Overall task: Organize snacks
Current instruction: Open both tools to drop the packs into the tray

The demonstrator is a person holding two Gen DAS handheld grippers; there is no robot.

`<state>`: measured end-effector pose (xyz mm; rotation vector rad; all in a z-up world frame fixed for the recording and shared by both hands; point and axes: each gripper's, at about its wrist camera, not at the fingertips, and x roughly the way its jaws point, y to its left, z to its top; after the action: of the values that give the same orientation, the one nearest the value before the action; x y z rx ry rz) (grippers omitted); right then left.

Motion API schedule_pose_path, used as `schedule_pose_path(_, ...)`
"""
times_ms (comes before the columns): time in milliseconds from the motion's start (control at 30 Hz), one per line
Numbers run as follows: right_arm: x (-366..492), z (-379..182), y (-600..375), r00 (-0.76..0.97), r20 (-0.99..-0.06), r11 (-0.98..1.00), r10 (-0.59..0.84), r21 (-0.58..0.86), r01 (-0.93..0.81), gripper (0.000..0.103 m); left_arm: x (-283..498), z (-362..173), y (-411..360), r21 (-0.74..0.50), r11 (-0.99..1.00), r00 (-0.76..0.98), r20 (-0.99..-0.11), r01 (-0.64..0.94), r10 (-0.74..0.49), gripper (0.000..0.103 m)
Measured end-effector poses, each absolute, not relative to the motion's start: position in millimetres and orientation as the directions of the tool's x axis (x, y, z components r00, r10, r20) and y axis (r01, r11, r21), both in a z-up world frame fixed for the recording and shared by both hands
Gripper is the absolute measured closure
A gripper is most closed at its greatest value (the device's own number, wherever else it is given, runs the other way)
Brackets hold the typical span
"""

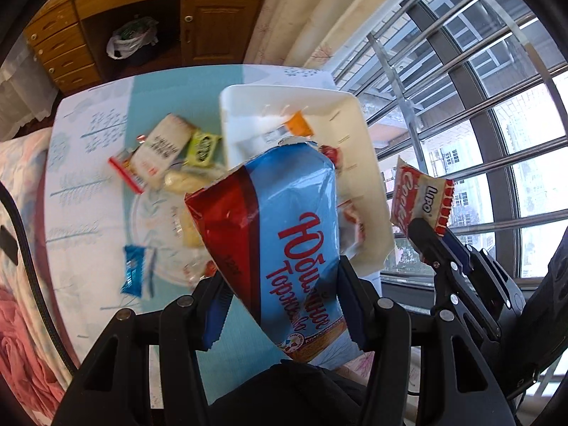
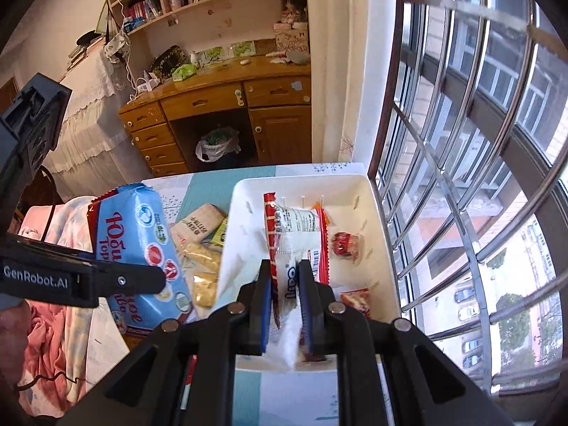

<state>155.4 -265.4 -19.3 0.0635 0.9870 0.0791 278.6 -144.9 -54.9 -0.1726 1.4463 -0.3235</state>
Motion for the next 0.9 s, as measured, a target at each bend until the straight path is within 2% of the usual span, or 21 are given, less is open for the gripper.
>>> schedule_pose_path(333,200.5,-45.0,-312.3,0.450,-0.877,0.986,0.165,0.137,-0.094,0.089,321.9,-94.8,-200.7,-0.302,0.950,0.057,-0.950,0.078,-0.306,0.049)
schedule_pose_path(600,225.3,-65.9,-327.7,0.381,-0.896,0.972,0.229,0.189,-0.140,0.089,345.6,-123.8,-211.3,-0.290,0.957,0.049,-0.955,0.029,-0.291,0.048)
schedule_pose_path(633,227.9,-68.6,-329.2,0.374,-0.897,0.971,0.234,0.195,-0.141,0.089,347.5,-126.6,-211.0,-0.298,0.954,0.047,-0.953,0.019,-0.299,0.047)
schedule_pose_path(700,231.4,-74.4,-331.9,0.359,-0.900,0.968,0.247,0.210,-0.139,0.089,350.5,-126.9,-209.7,-0.320,0.947,0.063,-0.945,0.010,-0.320,0.036)
schedule_pose_path(733,232.3,-75.8,-332.5,0.357,-0.901,0.968,0.248,0.213,-0.135,0.089,351.6,-124.8,-209.4,-0.323,0.946,0.081,-0.943,0.014,-0.323,0.027)
schedule_pose_path(900,236.5,-84.3,-340.5,0.329,-0.905,0.963,0.270,0.247,-0.113,0.087,355.5,-114.3,-207.5,-0.305,0.952,0.142,-0.942,0.022,-0.305,0.025)
